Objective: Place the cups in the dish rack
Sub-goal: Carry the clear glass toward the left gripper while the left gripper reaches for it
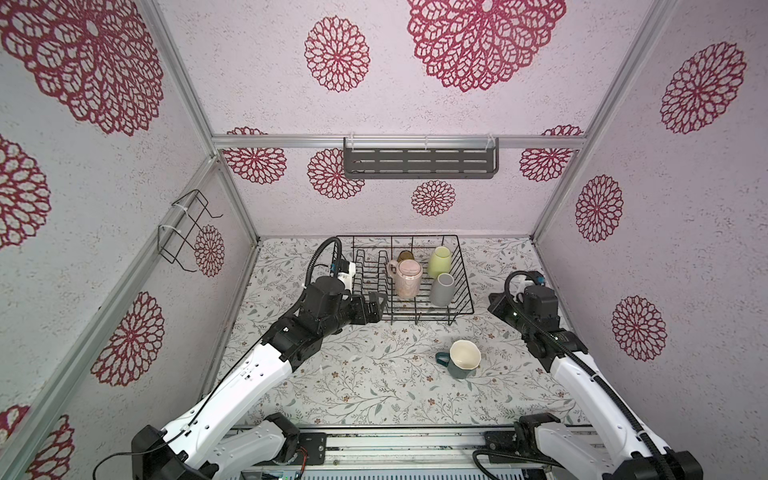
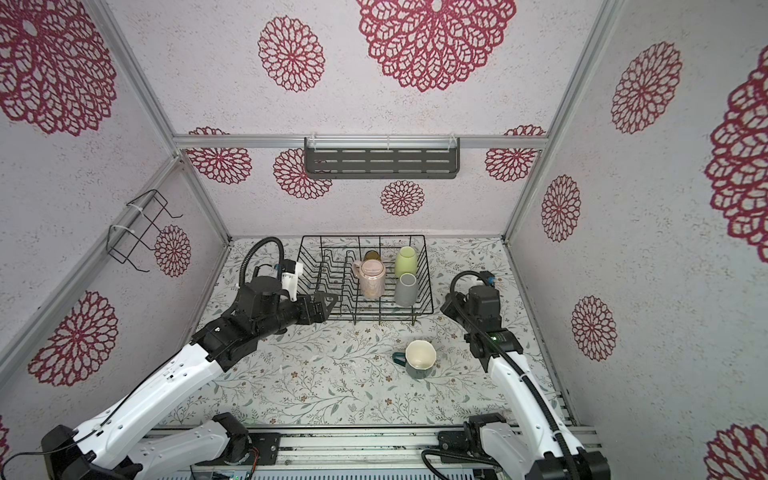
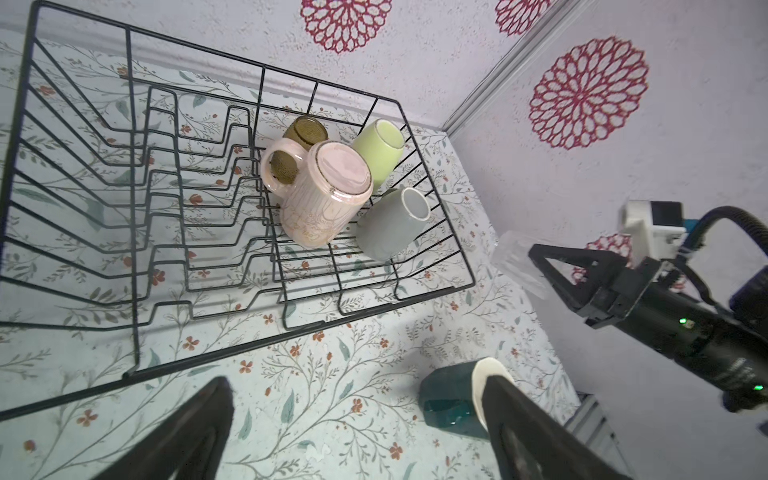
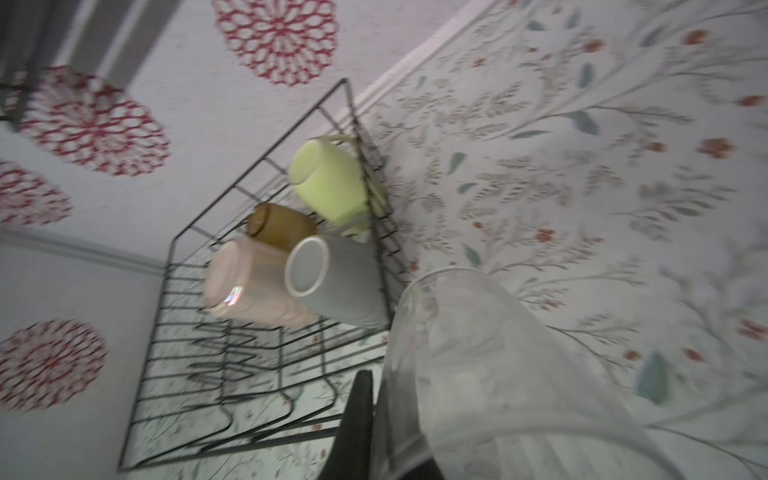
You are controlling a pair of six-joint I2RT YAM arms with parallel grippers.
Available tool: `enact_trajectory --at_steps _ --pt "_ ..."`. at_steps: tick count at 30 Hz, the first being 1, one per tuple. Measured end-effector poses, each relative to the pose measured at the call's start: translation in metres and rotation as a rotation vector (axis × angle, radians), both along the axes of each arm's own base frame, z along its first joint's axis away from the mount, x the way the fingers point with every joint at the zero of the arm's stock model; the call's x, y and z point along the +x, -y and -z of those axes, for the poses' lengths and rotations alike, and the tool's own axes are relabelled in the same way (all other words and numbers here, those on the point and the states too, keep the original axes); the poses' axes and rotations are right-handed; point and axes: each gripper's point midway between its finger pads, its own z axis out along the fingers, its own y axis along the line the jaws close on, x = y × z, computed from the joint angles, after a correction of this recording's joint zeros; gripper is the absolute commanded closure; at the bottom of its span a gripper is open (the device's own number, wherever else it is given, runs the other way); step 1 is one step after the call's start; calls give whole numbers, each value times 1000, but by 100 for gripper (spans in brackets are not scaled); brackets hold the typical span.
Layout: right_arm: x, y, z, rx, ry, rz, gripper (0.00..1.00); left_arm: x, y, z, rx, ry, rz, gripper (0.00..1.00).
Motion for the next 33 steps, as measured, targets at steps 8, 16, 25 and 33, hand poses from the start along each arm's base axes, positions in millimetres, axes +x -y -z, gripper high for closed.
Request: enact_trajectory --at_steps 8,16,25,33 --pt "-9 -109 -68 177 203 -495 100 -3 -14 -18 -326 -155 -15 3" --pt "-66 -174 -114 257 364 -878 100 -14 -7 -28 -584 -220 134 3" --pt "-117 -215 -126 339 395 -1168 100 -32 11 -61 -661 -150 328 2" --pt "-127 -228 -132 369 404 -1249 100 -32 23 -39 -627 -221 354 2"
